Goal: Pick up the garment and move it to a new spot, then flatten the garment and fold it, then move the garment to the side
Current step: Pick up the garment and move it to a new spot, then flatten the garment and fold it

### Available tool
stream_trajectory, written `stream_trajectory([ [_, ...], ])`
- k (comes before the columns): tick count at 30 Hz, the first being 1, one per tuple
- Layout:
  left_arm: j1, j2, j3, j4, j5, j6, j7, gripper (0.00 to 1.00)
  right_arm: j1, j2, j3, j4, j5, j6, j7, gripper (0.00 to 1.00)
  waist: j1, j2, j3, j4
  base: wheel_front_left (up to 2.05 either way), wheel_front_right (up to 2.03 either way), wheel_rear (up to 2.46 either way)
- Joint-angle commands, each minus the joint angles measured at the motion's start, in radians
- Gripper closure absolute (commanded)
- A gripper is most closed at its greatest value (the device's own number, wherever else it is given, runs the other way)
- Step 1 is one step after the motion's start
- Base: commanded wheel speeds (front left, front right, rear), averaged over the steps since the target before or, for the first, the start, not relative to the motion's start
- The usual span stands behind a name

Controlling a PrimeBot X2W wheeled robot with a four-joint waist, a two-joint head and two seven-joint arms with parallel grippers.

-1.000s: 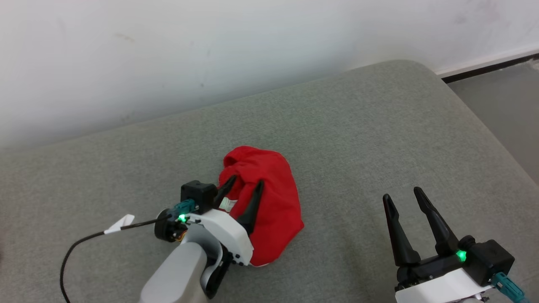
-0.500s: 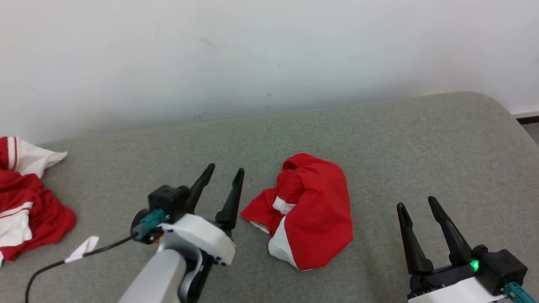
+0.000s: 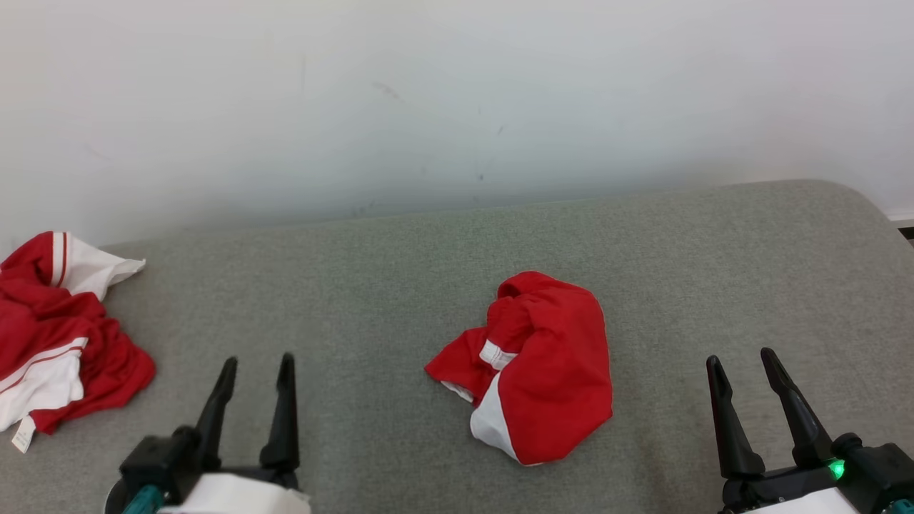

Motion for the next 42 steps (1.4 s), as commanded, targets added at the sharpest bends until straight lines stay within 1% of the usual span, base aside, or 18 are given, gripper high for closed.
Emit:
stream_trajectory([
  [1,0.027,-0.005,0.013,-0.006,0.011,0.002,0.000,0.00,0.010,-0.007,-0.006,-0.006,-0.007,-0.002,0.001,0.00,0.0000,0.0000,-0.002,-0.002,0.00,0.00,0.00],
  [4,0.073,-0.030,0.054,-0.016,0.037,0.001,0.000,0.00,0.022,-0.004,-0.018,-0.008,-0.007,-0.002,0.001,0.00,0.0000,0.0000,-0.006,-0.005,0.00,0.00,0.00],
  [10,0.109,-0.072,0.107,-0.003,0.069,-0.031,0.000,0.00,0.032,-0.001,-0.024,0.004,-0.015,-0.002,0.001,0.00,0.0000,0.0000,-0.005,0.000,0.00,0.00,0.00],
  [20,0.077,-0.097,0.146,0.022,0.116,-0.080,0.000,0.00,0.007,0.000,-0.019,0.006,-0.017,-0.002,0.001,0.00,0.0000,0.0000,0.005,-0.001,0.00,0.00,0.00],
  [26,0.074,-0.104,0.147,0.041,0.123,-0.096,0.000,0.00,0.002,-0.001,-0.002,0.011,-0.018,-0.002,0.001,0.00,0.0000,0.0000,0.006,-0.013,0.00,0.00,0.00],
  [32,0.039,-0.105,0.093,0.107,0.124,-0.131,0.000,0.00,-0.004,-0.006,0.008,0.015,-0.010,-0.002,0.001,0.00,0.0000,0.0000,0.007,-0.030,0.00,0.00,0.00],
  [36,-0.036,-0.071,0.044,0.163,0.117,-0.157,0.040,0.00,-0.013,-0.010,0.008,0.016,-0.006,-0.002,0.001,0.00,0.0000,0.0000,0.012,-0.051,0.00,0.00,0.00],
  [39,-0.103,-0.030,-0.003,0.192,0.097,-0.168,0.113,0.00,-0.019,-0.009,0.007,0.017,-0.005,-0.002,0.001,0.00,0.0000,0.0000,0.018,-0.074,0.00,0.00,0.00],
  [42,-0.179,0.014,-0.058,0.212,0.045,-0.174,0.206,0.00,-0.023,-0.006,0.004,0.016,-0.005,-0.002,0.001,0.00,0.0000,0.0000,0.026,-0.101,0.00,0.00,0.00],
])
